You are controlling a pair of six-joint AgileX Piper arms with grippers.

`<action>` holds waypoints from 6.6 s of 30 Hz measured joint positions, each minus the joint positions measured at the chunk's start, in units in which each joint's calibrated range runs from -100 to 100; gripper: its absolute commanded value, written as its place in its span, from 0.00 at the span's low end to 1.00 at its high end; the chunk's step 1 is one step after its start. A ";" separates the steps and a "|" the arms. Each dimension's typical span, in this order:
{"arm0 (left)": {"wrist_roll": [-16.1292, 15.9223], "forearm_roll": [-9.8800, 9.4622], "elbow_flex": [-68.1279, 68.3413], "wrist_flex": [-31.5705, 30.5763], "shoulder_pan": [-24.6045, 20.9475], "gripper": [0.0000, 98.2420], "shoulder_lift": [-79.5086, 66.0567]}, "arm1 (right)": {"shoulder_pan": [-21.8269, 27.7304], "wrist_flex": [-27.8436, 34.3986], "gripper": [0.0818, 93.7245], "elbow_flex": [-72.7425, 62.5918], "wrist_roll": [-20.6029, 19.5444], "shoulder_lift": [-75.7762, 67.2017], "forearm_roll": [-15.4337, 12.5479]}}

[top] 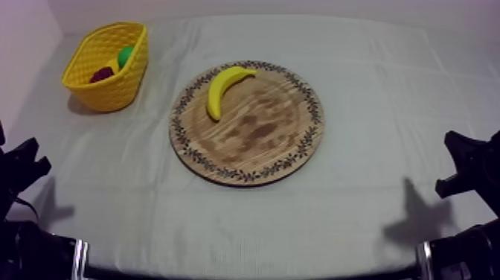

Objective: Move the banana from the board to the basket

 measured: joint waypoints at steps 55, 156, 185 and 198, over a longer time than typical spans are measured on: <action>5.37 0.22 2.80 -8.53 -0.19 0.00 0.00 | 0.00 -0.01 0.00 0.00 0.03 0.00 0.00; -1.79 8.20 -81.20 3.39 30.15 0.23 119.33 | 0.00 -0.01 0.00 0.00 0.03 0.00 0.00; -1.79 8.74 -82.56 1.40 28.79 0.83 126.33 | 0.00 0.09 0.00 0.00 0.03 0.00 0.00; -2.92 9.26 -93.17 5.44 27.91 0.79 136.59 | 0.00 0.01 0.00 0.00 0.03 0.00 0.00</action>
